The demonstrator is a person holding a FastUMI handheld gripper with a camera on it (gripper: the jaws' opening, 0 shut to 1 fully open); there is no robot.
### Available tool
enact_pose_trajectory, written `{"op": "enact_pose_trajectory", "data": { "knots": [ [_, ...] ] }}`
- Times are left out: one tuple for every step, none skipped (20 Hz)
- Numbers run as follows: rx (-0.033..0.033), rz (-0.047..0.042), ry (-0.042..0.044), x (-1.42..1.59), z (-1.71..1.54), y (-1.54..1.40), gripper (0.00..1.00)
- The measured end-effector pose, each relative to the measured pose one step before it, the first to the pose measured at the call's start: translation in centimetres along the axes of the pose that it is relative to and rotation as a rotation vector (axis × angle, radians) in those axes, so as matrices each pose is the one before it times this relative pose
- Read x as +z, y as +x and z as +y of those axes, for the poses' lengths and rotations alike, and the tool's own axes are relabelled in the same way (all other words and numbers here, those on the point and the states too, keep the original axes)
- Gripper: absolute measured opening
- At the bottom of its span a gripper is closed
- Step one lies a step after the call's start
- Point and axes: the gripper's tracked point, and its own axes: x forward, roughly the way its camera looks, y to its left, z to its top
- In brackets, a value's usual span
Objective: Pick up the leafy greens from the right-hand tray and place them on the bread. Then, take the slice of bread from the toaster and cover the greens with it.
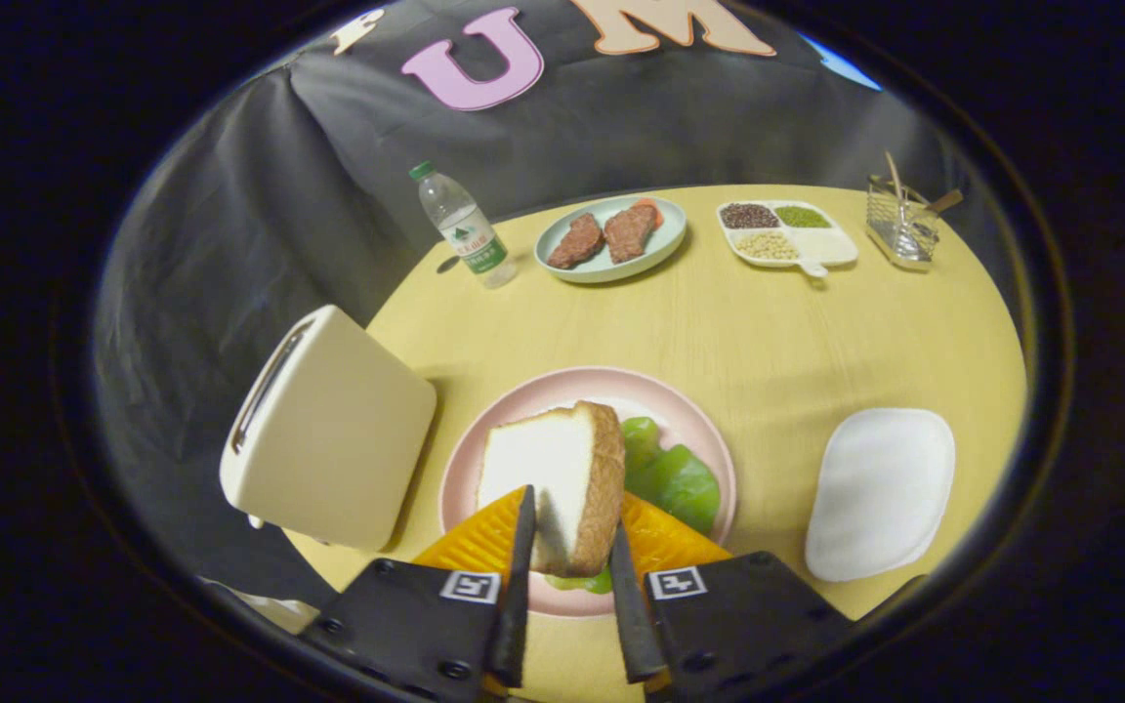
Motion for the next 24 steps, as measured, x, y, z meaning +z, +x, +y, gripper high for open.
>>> {"op": "enact_pose_trajectory", "data": {
  "knots": [
    [0.00249, 0.00385, -0.00625, -0.177, 0.016, -0.114, 0.48],
    [-0.00189, 0.00072, -0.00488, -0.017, -0.056, -0.031, 0.54],
    [-0.00694, 0.00338, -0.01003, -0.135, -0.289, -0.134, 0.60],
    [-0.01251, 0.00481, -0.01738, -0.193, -0.383, -0.014, 0.66],
    [-0.01287, 0.00401, -0.01982, -0.278, -0.242, -0.116, 0.73],
    [-0.00586, 0.00498, -0.01387, -0.098, -0.152, -0.188, 0.79],
    [-0.00313, -0.00155, -0.00915, -0.041, -0.208, -0.274, 0.85],
    [-0.00303, -0.00613, -0.00929, 0.243, -0.242, -0.340, 0.92],
    [0.00161, -0.01075, -0.00871, 0.312, -0.061, -0.454, 0.94],
    [-0.00047, -0.01667, -0.00834, 0.532, -0.100, -0.452, 0.96],
    [0.00458, -0.02386, -0.00699, 0.759, -0.288, -0.544, 0.96],
    [0.00503, -0.03259, -0.00738, 0.873, -0.058, -0.625, 0.96],
    [0.00303, -0.03865, -0.00903, 0.907, -0.081, -0.673, 0.97],
    [-0.00001, -0.04376, -0.01381, 1.013, -0.170, -0.788, 0.97],
    [-0.00475, -0.04377, -0.01628, 1.019, -0.296, -0.965, 0.98],
    [-0.01018, -0.04548, -0.01295, 1.144, -0.343, -0.945, 0.98],
    [-0.00939, -0.04414, -0.01223, 1.094, -0.349, -0.961, 0.98],
    [-0.01079, -0.04403, -0.01074, 1.220, -0.432, -0.952, 0.98],
    [-0.01092, -0.04543, -0.00982, 1.201, -0.497, -0.847, 0.98],
    [-0.01072, -0.04446, -0.00812, 1.290, -0.519, -0.843, 0.98],
    [-0.01257, -0.04475, -0.00824, 1.225, -0.602, -0.907, 0.98],
    [-0.01777, -0.04004, -0.00740, 1.202, -0.774, -0.687, 0.98],
    [-0.01902, -0.03769, -0.00210, 1.100, -0.758, -0.669, 0.98],
    [-0.02564, -0.03782, 0.00463, 1.242, -0.759, -0.701, 0.98]
  ]
}}
